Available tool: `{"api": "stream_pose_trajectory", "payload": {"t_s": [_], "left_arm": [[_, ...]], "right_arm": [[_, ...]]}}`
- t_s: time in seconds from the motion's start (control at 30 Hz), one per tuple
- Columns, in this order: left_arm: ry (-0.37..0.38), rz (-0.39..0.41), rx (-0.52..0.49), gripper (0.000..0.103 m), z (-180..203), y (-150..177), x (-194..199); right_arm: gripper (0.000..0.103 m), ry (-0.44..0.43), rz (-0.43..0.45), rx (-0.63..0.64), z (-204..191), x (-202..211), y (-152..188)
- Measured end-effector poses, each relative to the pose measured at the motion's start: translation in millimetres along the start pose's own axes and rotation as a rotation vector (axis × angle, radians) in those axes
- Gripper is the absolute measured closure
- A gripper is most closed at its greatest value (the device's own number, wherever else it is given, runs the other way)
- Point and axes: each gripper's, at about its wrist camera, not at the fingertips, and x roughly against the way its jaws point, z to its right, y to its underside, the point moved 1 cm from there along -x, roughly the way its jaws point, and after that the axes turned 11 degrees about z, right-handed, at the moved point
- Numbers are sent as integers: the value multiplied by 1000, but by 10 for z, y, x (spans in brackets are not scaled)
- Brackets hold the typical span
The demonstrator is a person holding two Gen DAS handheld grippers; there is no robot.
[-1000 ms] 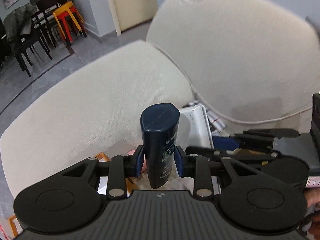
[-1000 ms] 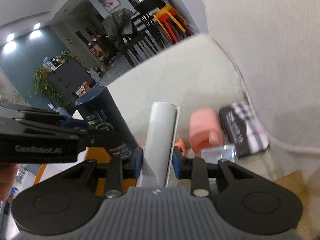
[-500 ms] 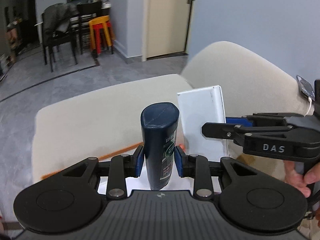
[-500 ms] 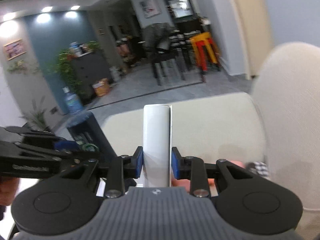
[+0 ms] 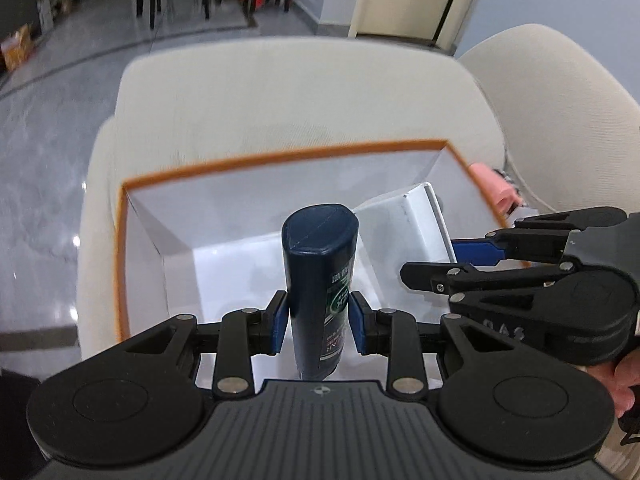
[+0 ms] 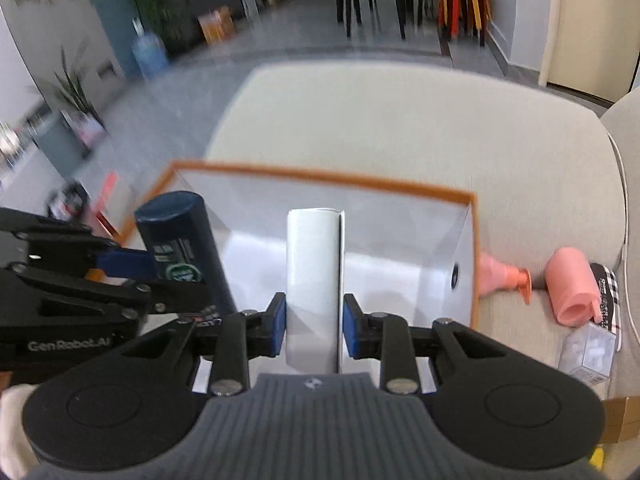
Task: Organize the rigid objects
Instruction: 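Lift the shampoo bottle with the left gripper while the right gripper lifts the glasses case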
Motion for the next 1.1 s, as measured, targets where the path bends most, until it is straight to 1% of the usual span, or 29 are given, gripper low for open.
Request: {"api": "stream_pose_trajectory", "payload": {"t_s": [0.07,0.2,0.3,0.37,0.57,0.67,0.77,0.8,1.0,1.1], "left_arm": [[7,-12,21,67,-75,-10,-92],[14,-27,58,67,-198,114,-137],[24,-17,96,67,-310,152,-161],[29,-14,110,67,-391,165,-124],[42,-11,151,67,-442,191,-200],[49,-20,190,67,-497,179,-303],[55,-33,229,67,-526,194,-366],[57,-39,236,67,-529,202,-382],[67,-72,277,68,-520,320,-475],[73,-85,296,68,-507,384,-501]], "right_arm": [[75,33,-26,48,-74,-84,81],[75,102,-44,137,-168,-335,21],[75,163,-46,199,-165,-440,25],[75,186,-58,205,-147,-511,32],[75,225,-117,200,-49,-739,22],[74,220,-131,169,-5,-827,-12],[74,172,-135,115,74,-823,-64],[72,155,-138,92,107,-808,-87],[70,29,-145,-61,333,-679,-191],[70,-6,-168,-89,342,-649,-194]]}}
